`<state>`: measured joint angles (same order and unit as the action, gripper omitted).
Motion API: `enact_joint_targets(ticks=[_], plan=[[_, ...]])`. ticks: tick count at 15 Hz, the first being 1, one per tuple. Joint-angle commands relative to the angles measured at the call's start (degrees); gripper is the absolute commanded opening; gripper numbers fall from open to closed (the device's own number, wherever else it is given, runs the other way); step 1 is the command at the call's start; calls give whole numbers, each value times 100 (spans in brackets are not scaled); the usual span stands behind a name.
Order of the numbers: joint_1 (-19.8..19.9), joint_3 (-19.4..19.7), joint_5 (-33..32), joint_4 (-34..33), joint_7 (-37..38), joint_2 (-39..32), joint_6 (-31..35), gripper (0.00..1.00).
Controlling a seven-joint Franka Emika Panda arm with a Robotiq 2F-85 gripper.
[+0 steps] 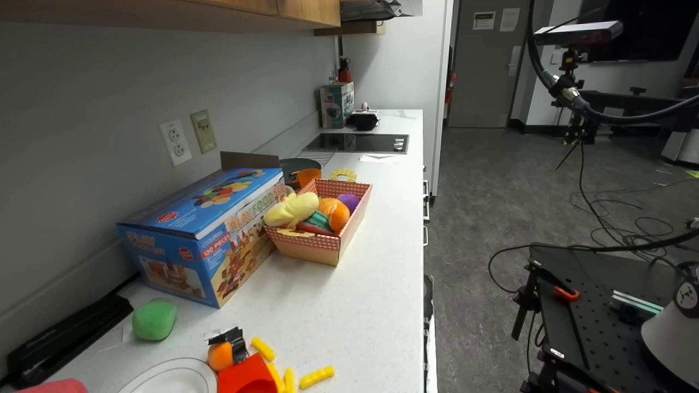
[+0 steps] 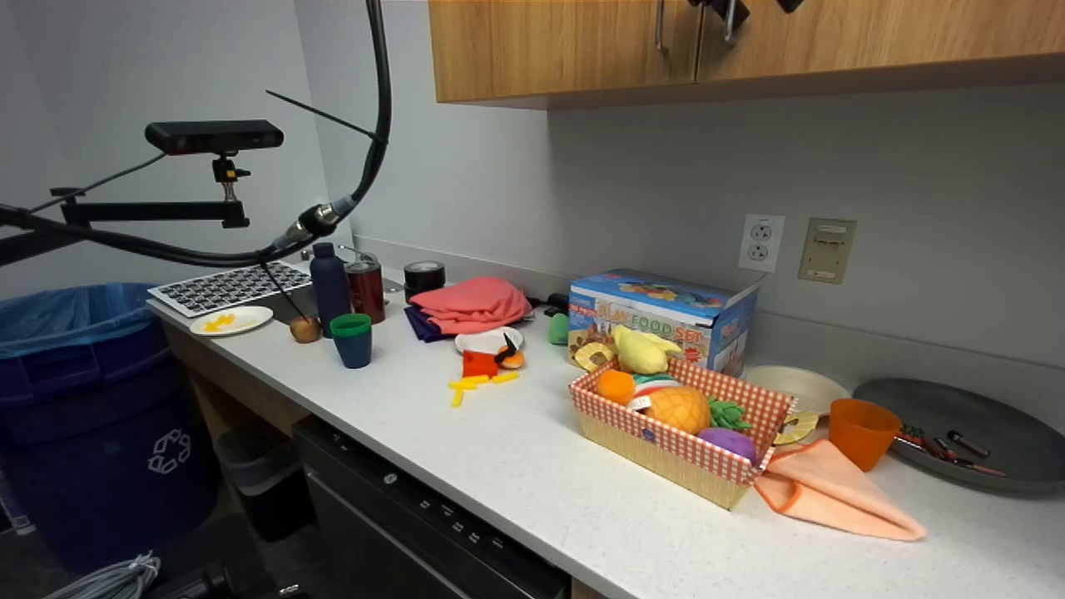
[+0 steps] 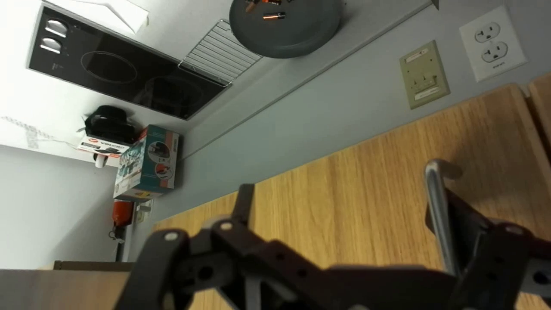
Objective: Open the right door on the first upper cabinet from the left
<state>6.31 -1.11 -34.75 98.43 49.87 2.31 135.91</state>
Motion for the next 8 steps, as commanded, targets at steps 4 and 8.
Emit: enact_joint_targets(ticks=[4, 8], plan=[[-111, 141, -241, -249, -177, 192, -1562, 100], [-16, 217, -382, 108, 24, 491, -1794, 100]])
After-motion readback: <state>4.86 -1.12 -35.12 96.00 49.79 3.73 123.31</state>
